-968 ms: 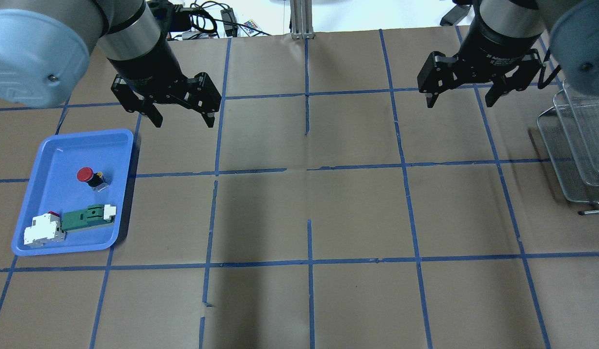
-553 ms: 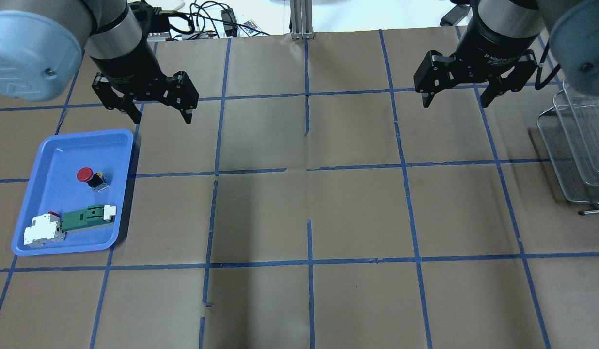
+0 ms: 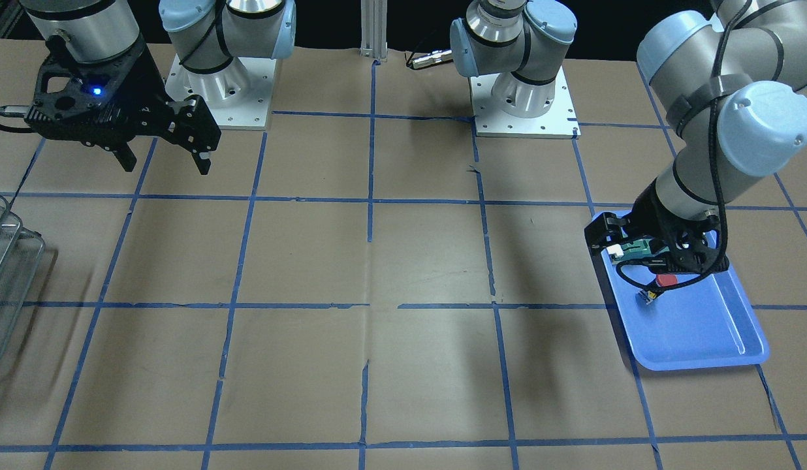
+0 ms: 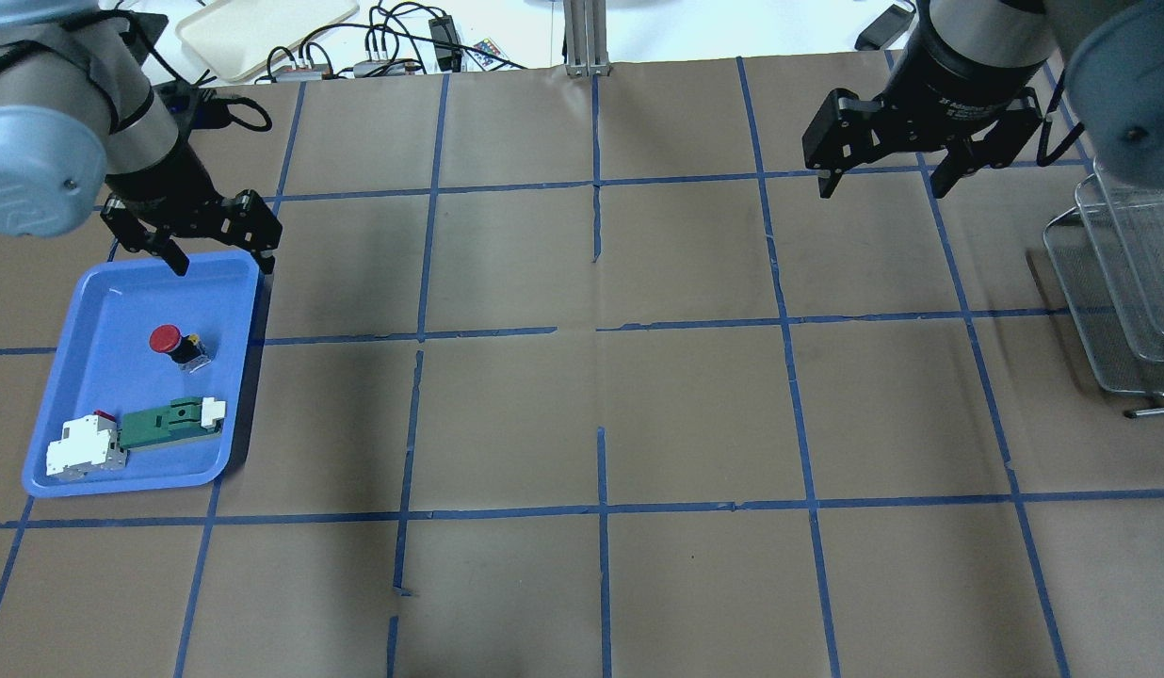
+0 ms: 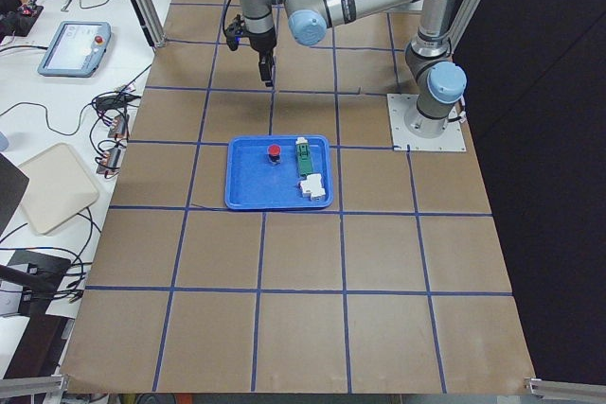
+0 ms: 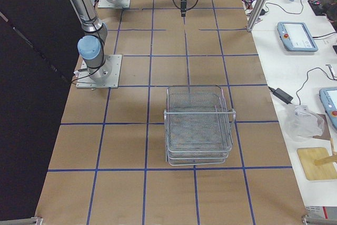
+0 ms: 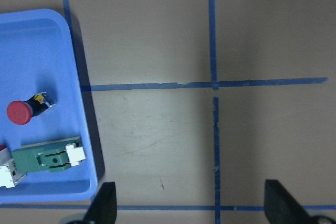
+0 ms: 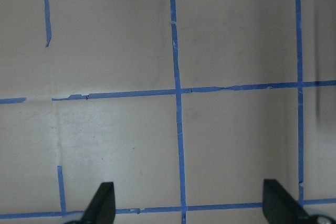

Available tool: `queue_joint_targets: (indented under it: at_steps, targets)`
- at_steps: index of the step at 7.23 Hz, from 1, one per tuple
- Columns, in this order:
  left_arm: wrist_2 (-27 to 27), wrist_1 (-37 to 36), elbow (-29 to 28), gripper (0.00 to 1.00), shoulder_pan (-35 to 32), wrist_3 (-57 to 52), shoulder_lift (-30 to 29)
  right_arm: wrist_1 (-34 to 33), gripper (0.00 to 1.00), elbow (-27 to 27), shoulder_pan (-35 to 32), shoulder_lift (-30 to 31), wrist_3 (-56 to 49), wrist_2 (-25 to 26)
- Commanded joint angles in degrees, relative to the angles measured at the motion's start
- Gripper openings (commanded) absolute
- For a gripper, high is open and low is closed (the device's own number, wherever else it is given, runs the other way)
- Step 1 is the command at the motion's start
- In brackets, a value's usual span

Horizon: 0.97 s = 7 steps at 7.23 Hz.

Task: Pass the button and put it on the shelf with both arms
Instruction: 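Grasp the red push-button switch with the left gripper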

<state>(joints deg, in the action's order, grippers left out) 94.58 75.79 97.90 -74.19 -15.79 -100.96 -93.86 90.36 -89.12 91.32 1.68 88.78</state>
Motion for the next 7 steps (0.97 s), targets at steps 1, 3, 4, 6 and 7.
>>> queue_joint_targets:
  at_steps: [1, 3, 4, 6, 7]
  targets:
    - [-0.27, -12.80, 7.88, 1.00, 9.37, -14.02, -2.73, -0.09, 1.00, 0.08, 0.00, 0.17, 0.08, -0.28]
    - [-0.27, -18.55, 10.90, 1.00, 13.00, -19.62, -5.28, -0.01, 1.00, 0.34, 0.00, 0.17, -0.01, -0.45]
    - [-0.36, -19.45, 10.82, 1.00, 13.28, -21.98, -6.51, 0.17, 1.00, 0.43, 0.00, 0.26, -0.01, -0.37]
    - [-1.93, -20.50, 10.91, 0.80, 13.28, -22.18, -8.19, 0.08, 1.00, 0.61, -0.09, 0.35, -0.01, -0.45]
    - [-1.94, -20.68, 10.65, 0.80, 13.28, -22.18, -8.46, -0.01, 1.00, 0.61, -0.09, 0.26, -0.01, -0.45]
